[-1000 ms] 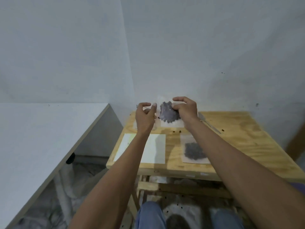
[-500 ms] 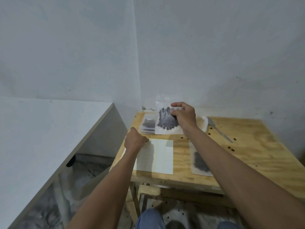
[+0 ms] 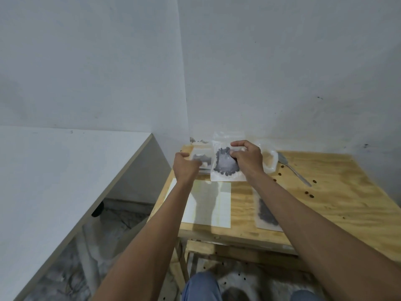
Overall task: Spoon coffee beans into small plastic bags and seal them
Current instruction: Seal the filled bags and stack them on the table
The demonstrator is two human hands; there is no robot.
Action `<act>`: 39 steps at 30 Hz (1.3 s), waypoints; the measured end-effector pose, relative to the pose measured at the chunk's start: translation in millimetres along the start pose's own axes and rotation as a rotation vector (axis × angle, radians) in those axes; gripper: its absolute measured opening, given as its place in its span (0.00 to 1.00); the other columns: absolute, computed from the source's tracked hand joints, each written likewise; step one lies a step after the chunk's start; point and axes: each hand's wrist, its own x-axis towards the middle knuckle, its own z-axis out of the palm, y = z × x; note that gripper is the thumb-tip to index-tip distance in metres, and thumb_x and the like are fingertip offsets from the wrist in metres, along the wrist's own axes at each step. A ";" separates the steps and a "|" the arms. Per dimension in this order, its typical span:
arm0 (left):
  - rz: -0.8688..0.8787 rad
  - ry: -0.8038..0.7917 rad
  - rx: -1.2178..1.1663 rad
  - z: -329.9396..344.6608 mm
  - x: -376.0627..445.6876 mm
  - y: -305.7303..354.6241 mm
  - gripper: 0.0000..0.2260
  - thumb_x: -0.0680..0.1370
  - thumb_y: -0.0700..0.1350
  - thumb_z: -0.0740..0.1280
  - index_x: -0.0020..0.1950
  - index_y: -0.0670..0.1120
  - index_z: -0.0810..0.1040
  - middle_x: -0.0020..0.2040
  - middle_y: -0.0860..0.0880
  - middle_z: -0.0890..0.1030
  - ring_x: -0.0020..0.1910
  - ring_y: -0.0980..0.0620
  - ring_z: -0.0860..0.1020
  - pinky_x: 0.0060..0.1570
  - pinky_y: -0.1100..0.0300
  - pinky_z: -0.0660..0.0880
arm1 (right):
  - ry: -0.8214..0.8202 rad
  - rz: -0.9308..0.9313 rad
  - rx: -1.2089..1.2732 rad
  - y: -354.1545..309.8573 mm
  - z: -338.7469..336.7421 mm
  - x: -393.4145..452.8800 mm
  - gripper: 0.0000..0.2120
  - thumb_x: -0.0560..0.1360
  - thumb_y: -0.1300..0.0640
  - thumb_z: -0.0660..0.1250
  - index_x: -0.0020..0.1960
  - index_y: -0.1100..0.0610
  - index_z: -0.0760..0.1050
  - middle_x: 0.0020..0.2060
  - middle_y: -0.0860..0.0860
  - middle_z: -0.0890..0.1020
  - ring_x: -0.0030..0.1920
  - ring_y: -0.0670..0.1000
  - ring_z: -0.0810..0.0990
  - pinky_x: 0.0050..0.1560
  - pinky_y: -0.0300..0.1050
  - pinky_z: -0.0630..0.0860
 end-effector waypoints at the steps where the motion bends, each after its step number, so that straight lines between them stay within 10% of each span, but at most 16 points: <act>1: 0.013 0.009 -0.107 2.2 -2.8 8.3 0.19 0.73 0.37 0.73 0.62 0.44 0.73 0.52 0.47 0.79 0.49 0.48 0.77 0.44 0.58 0.72 | 0.008 -0.004 -0.004 0.9 -0.4 -0.1 0.10 0.75 0.64 0.71 0.52 0.52 0.83 0.51 0.50 0.83 0.31 0.46 0.74 0.31 0.38 0.71; 18: 0.250 -0.093 -0.314 47.6 -45.0 28.6 0.17 0.73 0.35 0.75 0.58 0.44 0.74 0.39 0.48 0.74 0.35 0.55 0.75 0.35 0.69 0.73 | 0.016 -0.111 0.041 -3.1 -8.6 -1.7 0.08 0.71 0.56 0.79 0.47 0.50 0.83 0.49 0.43 0.85 0.56 0.49 0.82 0.60 0.50 0.79; 22: 0.238 -0.153 -0.245 47.5 -36.8 24.9 0.07 0.74 0.42 0.75 0.48 0.48 0.80 0.50 0.45 0.81 0.48 0.49 0.80 0.39 0.61 0.74 | 0.022 -0.120 0.059 -3.1 -11.2 -0.2 0.07 0.71 0.56 0.78 0.47 0.49 0.83 0.49 0.43 0.85 0.55 0.48 0.83 0.58 0.52 0.81; 26: 0.179 -0.293 -0.303 41.5 -33.8 25.9 0.06 0.78 0.34 0.69 0.54 0.38 0.83 0.37 0.45 0.82 0.29 0.53 0.78 0.27 0.64 0.73 | -0.049 -0.105 0.047 -2.3 -13.9 0.7 0.08 0.71 0.56 0.78 0.49 0.49 0.83 0.51 0.46 0.85 0.55 0.49 0.83 0.56 0.48 0.80; 39: 0.174 -0.229 -0.210 51.6 -2.1 13.4 0.13 0.79 0.31 0.63 0.57 0.40 0.84 0.50 0.45 0.86 0.39 0.52 0.81 0.36 0.64 0.76 | -0.100 -0.013 -0.046 5.7 6.7 20.8 0.13 0.75 0.63 0.70 0.54 0.48 0.83 0.51 0.54 0.85 0.48 0.53 0.84 0.41 0.42 0.79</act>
